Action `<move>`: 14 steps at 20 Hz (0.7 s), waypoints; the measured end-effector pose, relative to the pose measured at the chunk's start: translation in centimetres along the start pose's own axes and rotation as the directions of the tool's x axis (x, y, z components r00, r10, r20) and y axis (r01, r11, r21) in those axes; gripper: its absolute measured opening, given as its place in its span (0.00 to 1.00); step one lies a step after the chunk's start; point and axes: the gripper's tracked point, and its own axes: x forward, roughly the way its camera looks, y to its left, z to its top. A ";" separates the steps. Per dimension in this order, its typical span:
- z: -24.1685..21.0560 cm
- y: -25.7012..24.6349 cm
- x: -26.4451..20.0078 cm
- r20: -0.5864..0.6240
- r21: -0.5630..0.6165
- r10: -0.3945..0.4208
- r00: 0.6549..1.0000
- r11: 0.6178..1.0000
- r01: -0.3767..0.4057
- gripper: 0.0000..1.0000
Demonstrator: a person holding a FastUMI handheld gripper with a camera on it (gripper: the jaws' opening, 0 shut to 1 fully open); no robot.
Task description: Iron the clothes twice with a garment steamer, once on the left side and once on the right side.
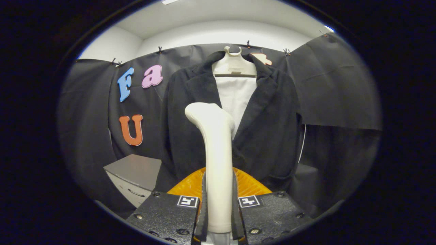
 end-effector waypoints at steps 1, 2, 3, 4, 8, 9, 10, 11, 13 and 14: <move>-0.8 -0.1 -0.2 -0.008 -0.004 -0.005 1.000 1.000 0.005 0.30; -1.6 -0.2 -0.5 -0.014 -0.002 -0.009 1.000 1.000 0.009 0.30; -2.5 -0.2 -0.8 -0.022 -0.004 -0.012 1.000 1.000 0.012 0.30; -3.5 -0.2 -1.0 -0.033 -0.009 -0.014 0.999 1.000 0.013 0.30; -8.0 -0.1 -1.9 -0.087 -0.020 -0.006 0.996 1.000 0.004 0.30; -9.1 -0.2 -2.0 -0.101 -0.024 -0.008 0.995 1.000 0.005 0.30; -10.3 -0.2 -2.2 -0.119 -0.028 -0.010 0.993 1.000 0.006 0.30; -11.2 -0.3 -2.2 -0.132 -0.029 -0.010 0.991 1.000 0.006 0.30; -13.4 -0.3 -2.2 -0.173 -0.033 -0.016 0.985 0.999 0.011 0.30; -14.5 -0.4 -2.2 -0.197 -0.032 -0.020 0.980 0.999 0.014 0.30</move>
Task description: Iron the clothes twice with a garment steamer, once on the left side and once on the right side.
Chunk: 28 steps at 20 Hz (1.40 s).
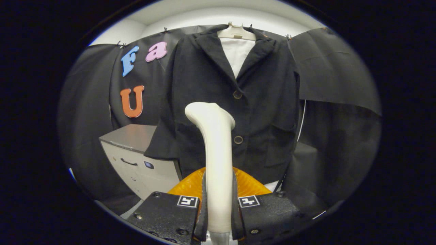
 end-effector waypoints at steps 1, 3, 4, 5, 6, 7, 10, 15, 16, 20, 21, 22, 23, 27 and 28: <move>-0.9 -0.1 0.1 -0.020 0.001 -0.003 1.000 1.000 0.003 0.30; -2.3 -0.1 0.1 -0.039 -0.003 -0.010 0.999 1.000 0.010 0.30; -2.9 -0.2 0.1 -0.045 -0.007 -0.015 0.999 1.000 0.014 0.30; -3.6 -0.3 -0.1 -0.052 -0.008 -0.021 0.998 1.000 0.020 0.30; -4.6 -0.5 0.0 -0.059 -0.007 -0.023 0.998 1.000 0.023 0.30; -5.5 -0.5 0.0 -0.070 -0.005 -0.024 0.997 1.000 0.024 0.30; -8.9 -1.3 0.0 -0.120 -0.008 -0.042 0.992 0.999 0.041 0.30; -14.7 -1.7 0.7 -0.232 -0.029 -0.040 0.972 0.999 0.034 0.30; -15.6 -1.8 0.9 -0.243 -0.040 -0.043 0.969 0.999 0.034 0.30; -18.0 -1.5 0.8 -0.285 -0.070 -0.034 0.958 0.997 0.015 0.30; -18.8 -1.4 0.8 -0.304 -0.069 -0.026 0.952 0.998 0.006 0.30; -19.5 -1.2 0.8 -0.320 -0.066 -0.022 0.947 0.998 0.001 0.30; -20.2 -1.3 0.9 -0.334 -0.070 -0.021 0.942 0.998 -0.003 0.30; -20.5 -1.6 0.9 -0.351 -0.079 -0.017 0.936 0.997 -0.012 0.30; -19.9 -1.6 0.6 -0.343 -0.075 -0.011 0.939 0.997 -0.015 0.30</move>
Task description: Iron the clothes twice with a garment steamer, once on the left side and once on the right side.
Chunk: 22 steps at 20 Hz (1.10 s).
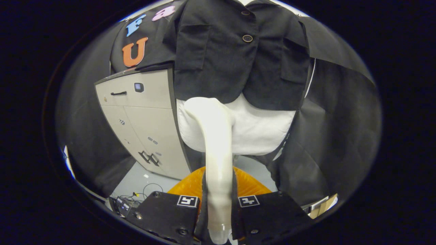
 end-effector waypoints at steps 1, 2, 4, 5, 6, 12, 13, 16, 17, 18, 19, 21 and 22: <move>0.9 -0.2 -0.7 0.020 0.003 0.008 1.000 1.000 -0.008 0.30; 1.8 -0.5 -1.6 0.043 0.006 0.015 0.999 1.000 -0.015 0.30; 4.4 -1.4 -3.9 0.103 0.022 0.025 0.994 0.999 -0.027 0.30; 6.1 -2.0 -5.1 0.141 0.032 0.026 0.990 0.999 -0.030 0.30; 7.9 -2.8 -6.4 0.183 0.042 0.025 0.983 0.999 -0.033 0.30; 19.1 -8.4 -12.9 0.408 0.100 -0.018 0.913 0.995 -0.025 0.30; 20.9 -9.4 -13.6 0.436 0.108 -0.027 0.899 0.994 -0.023 0.30; 25.4 -12.5 -14.7 0.489 0.132 -0.061 0.870 0.991 -0.005 0.30; 27.0 -13.4 -15.0 0.509 0.144 -0.068 0.858 0.990 -0.007 0.30; 28.7 -14.3 -15.3 0.533 0.152 -0.079 0.843 0.988 -0.003 0.30; 30.5 -15.1 -15.7 0.560 0.159 -0.090 0.824 0.987 0.000 0.30; 34.0 -16.5 -16.4 0.607 0.165 -0.107 0.787 0.986 0.007 0.30; 35.2 -17.0 -16.5 0.626 0.168 -0.114 0.771 0.986 0.009 0.30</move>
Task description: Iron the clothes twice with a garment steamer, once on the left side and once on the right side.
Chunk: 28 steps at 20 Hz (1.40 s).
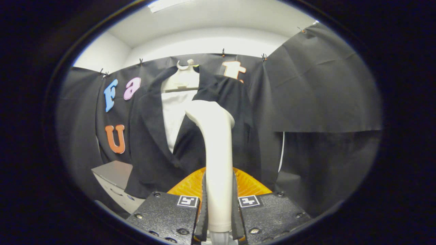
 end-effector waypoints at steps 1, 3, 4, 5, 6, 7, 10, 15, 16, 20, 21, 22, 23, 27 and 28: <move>1.3 0.1 0.7 0.026 0.002 0.004 1.000 1.000 -0.004 0.30; 3.9 0.0 2.4 0.080 0.001 -0.001 0.997 1.000 0.001 0.30; 4.9 -0.2 3.2 0.106 -0.003 -0.012 0.994 1.000 0.013 0.30; 5.9 -0.6 4.1 0.132 -0.006 -0.023 0.991 1.000 0.024 0.30; 6.6 -0.8 4.6 0.152 -0.008 -0.030 0.988 0.999 0.031 0.30; 7.0 -0.8 5.2 0.164 -0.011 -0.031 0.986 0.999 0.033 0.30; 6.8 -0.7 6.4 0.164 -0.017 -0.026 0.986 0.999 0.029 0.30; 4.5 -0.5 4.6 0.139 -0.047 -0.029 0.990 0.998 0.036 0.30; 3.9 -0.4 4.1 0.129 -0.042 -0.025 0.991 0.999 0.031 0.30; 0.2 0.1 2.2 0.064 -0.059 -0.006 0.998 0.998 0.010 0.30; -0.8 0.0 1.9 0.052 -0.074 -0.022 0.998 0.997 0.026 0.30; -1.9 -0.2 1.5 0.036 -0.078 -0.033 0.999 0.996 0.035 0.30; -2.9 -0.1 1.1 0.012 -0.078 -0.036 0.999 0.996 0.036 0.30; -6.5 0.1 -0.4 -0.043 -0.091 -0.077 0.996 0.993 0.073 0.30; -7.5 -0.1 -0.7 -0.056 -0.095 -0.083 0.995 0.992 0.077 0.30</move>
